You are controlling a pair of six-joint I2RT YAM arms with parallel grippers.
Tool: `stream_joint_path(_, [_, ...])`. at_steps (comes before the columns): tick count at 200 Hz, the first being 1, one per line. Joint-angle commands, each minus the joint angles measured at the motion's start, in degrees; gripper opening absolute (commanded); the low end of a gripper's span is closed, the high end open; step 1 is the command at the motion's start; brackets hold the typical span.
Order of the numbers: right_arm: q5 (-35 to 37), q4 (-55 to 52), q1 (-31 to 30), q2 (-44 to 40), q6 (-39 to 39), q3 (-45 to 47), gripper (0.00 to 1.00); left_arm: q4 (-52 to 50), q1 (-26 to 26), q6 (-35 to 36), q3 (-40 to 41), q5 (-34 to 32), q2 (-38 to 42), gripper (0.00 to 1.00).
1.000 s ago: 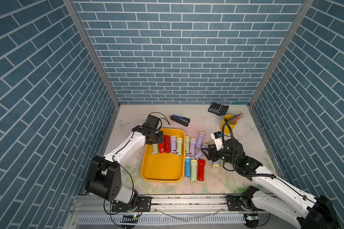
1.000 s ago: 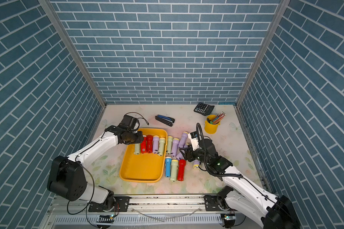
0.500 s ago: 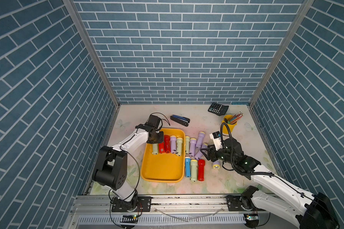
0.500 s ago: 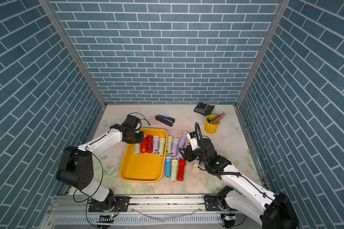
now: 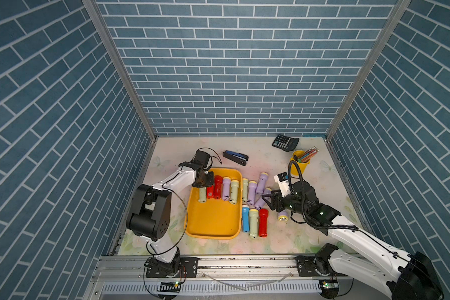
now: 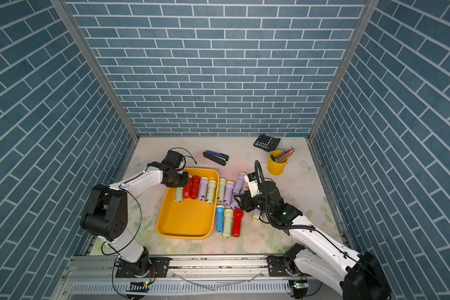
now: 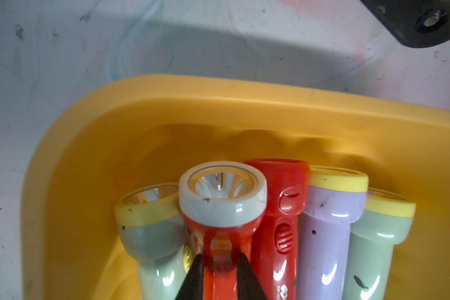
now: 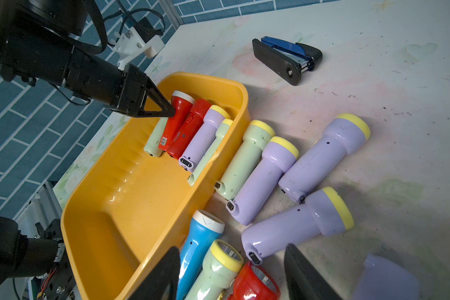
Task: Put the flashlights into the storage boxes
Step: Adjust the flashlight in the storage box.
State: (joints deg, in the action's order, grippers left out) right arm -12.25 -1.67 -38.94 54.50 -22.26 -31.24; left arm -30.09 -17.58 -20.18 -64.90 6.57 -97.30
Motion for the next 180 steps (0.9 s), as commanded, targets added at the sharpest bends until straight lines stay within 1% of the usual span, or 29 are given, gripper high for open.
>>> stream_joint_path(1, [-0.34, 0.53, 0.05, 0.24, -0.11, -2.50, 0.64, -0.21, 0.45, 0.77, -0.40, -1.32, -1.16, 0.23])
stream_joint_path(24, [-0.67, 0.28, 0.11, 0.34, -0.15, -2.87, 0.64, -0.32, 0.45, 0.53, -0.06, -0.69, -0.26, 0.23])
stream_joint_path(68, [-0.45, -2.39, 0.10, -0.01, -0.24, -3.95, 0.64, -1.46, 0.45, 0.11, 0.30, -0.08, 6.42, 0.34])
stream_joint_path(102, [0.36, -4.22, 0.05, 0.04, -1.09, -3.75, 0.65, -0.31, 0.10, -0.18, 1.72, 4.88, 12.47, 0.39])
stream_joint_path(153, [2.41, -11.60, 0.11, 1.29, -2.00, -5.50, 0.65, 5.22, -1.38, 0.57, 8.58, 9.95, 21.42, 0.40])
stream_joint_path(180, [6.81, -18.86, 0.33, 2.98, -2.52, -7.41, 0.65, 10.13, -2.26, 2.37, 13.31, 13.71, 24.98, 0.40])
